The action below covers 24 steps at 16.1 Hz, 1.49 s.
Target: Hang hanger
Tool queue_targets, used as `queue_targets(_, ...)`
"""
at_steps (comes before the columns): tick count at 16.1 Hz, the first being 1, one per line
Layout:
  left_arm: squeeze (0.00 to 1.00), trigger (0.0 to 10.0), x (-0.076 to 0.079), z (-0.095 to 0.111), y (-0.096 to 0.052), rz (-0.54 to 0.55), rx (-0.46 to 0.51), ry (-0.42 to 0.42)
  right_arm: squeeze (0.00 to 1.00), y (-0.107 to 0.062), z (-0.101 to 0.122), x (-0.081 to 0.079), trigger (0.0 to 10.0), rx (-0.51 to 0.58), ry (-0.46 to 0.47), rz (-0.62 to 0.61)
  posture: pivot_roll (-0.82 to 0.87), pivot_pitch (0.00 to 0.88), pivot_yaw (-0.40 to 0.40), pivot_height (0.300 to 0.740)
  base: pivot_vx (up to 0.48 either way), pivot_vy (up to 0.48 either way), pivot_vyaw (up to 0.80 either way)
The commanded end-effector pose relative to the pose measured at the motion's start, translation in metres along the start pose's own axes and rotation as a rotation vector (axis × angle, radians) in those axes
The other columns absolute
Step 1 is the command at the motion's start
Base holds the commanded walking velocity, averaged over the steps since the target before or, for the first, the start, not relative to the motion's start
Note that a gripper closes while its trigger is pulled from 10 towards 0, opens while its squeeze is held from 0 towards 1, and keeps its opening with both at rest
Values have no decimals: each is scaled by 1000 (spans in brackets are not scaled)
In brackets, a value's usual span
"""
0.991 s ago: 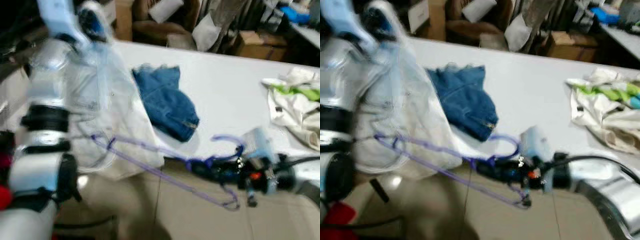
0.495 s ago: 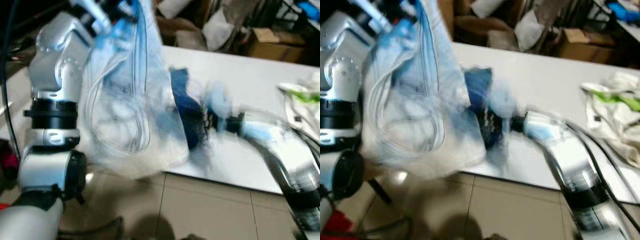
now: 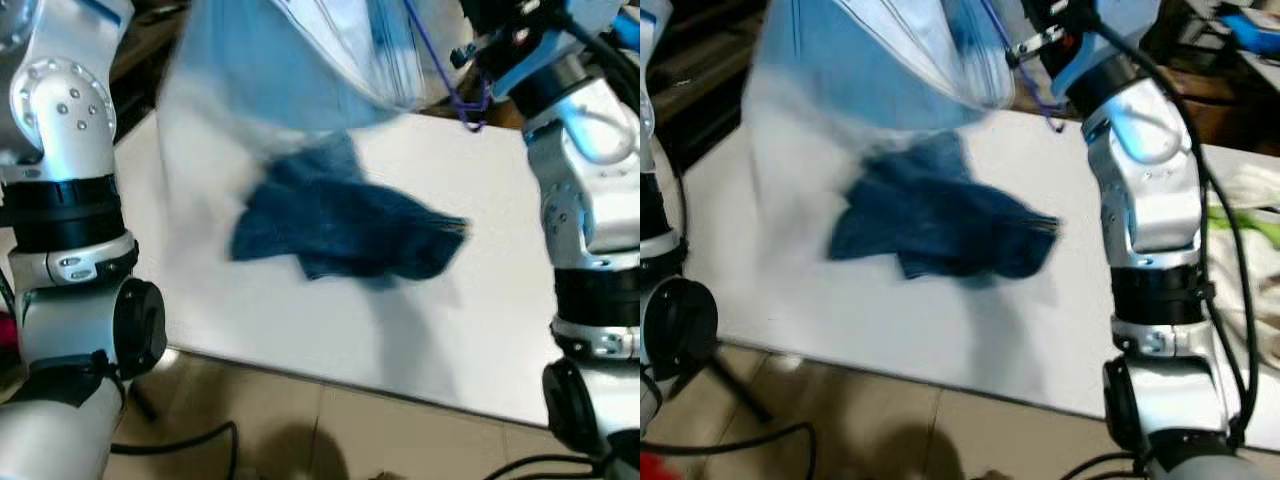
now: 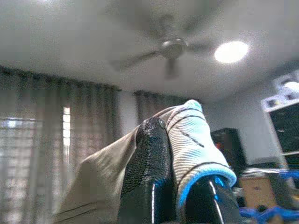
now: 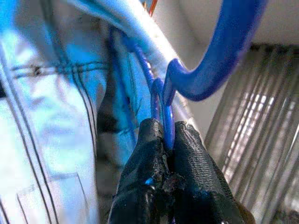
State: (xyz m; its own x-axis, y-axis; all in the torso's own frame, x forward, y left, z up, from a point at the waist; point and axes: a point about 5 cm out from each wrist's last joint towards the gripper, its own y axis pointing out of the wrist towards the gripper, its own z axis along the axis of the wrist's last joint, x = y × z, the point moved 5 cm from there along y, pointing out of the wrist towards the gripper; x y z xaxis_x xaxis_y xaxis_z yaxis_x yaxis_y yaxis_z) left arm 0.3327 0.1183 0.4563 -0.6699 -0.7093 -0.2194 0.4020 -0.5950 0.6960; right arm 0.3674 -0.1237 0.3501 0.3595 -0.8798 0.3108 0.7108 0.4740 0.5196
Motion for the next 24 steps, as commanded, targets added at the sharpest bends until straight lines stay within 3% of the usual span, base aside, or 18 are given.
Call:
queue_targets(1, 0, 10000, 3, -2, -2, 0, -6, 1, 0, -8, -17, -1, 10000, -72, 4, 11, -5, 0, -38, 740, 0, 0, 0)
queue_targets(3, 0, 10000, 6, -81, -44, 62, -275, 19, 0, -34, -53, -33, 10000, -193, -7, 126, -10, 0, -30, 740, 0, 0, 0)
queue_targets(5, 0, 10000, 11, -159, -115, 178, -583, 33, 0, -70, -69, -68, 10000, -296, 48, 328, -12, 0, -29, 740, 0, 0, 0)
queue_targets(6, 0, 10000, 9, -190, -154, 264, -751, 55, 0, -93, -71, -81, 10000, -342, 78, 423, -12, 0, -29, 740, 0, 0, 0)
queue_targets(7, 0, 10000, 9, -199, -169, 289, -810, 78, 0, -102, -71, -85, 10000, -361, 96, 455, -12, 0, -29, 740, 0, 0, 0)
queue_targets(8, 0, 10000, 5, -204, -189, 310, -891, 118, 0, -122, -67, -89, 10000, -403, 126, 542, -22, 0, -19, 740, 0, 0, 0)
queue_targets(9, 0, 10000, -1, -201, -196, 335, -910, 104, 0, -138, -60, -89, 10000, -440, 141, 624, -22, 0, -19, 740, 0, 0, 0)
queue_targets(10, 1000, 10000, -6, -200, -203, 330, -940, 125, 0, -149, -56, -87, 10000, -473, 141, 682, -25, 0, -12, 740, 0, 0, 0)
queue_targets(13, 1000, 10000, -16, -208, -228, 233, -1091, 261, 0, -177, -40, -71, 10000, -571, 156, 816, -30, 0, 0, 740, 0, 0, 0)
queue_targets(14, 1000, 10000, -16, -209, -234, 208, -1125, 282, 0, -178, -32, -67, 10000, -563, 175, 819, -31, 0, 5, 740, 0, 0, 0)
queue_targets(16, 1000, 10000, -3, -205, -256, 69, -1208, 227, 0, -172, -9, -56, 10000, -505, 249, 781, -32, 0, 13, 740, 0, 0, 0)
queue_targets(18, 1000, 10000, 7, -200, -270, -32, -1247, 210, 0, -169, -2, -49, 10000, -477, 274, 747, -33, 0, 14, 740, 0, 0, 0)
queue_targets(20, 1000, 10000, 34, -175, -272, -240, -1186, 107, 0, -156, 9, -34, 10000, -384, 303, 631, -28, 0, 14, 740, 0, 0, 0)
queue_targets(21, 1000, 10000, 37, -171, -272, -256, -1180, 86, 0, -155, 10, -33, 10000, -379, 310, 621, -28, 0, 14, 740, 0, 0, 0)
queue_targets(22, 1000, 10000, 42, -158, -268, -252, -1142, 6, 0, -154, 11, -30, 10000, -368, 354, 582, -26, 0, 13, 740, 0, 0, 0)
queue_targets(23, 1000, 10000, 45, -144, -263, -234, -1085, -68, 0, -154, 8, -27, 10000, -380, 402, 540, -27, 0, 12, 740, 0, 0, 0)
queue_targets(24, 1000, 10000, 44, -131, -247, -182, -971, -130, 0, -153, -2, -26, 10000, -407, 409, 484, -26, 0, 9, 740, 0, 0, 0)
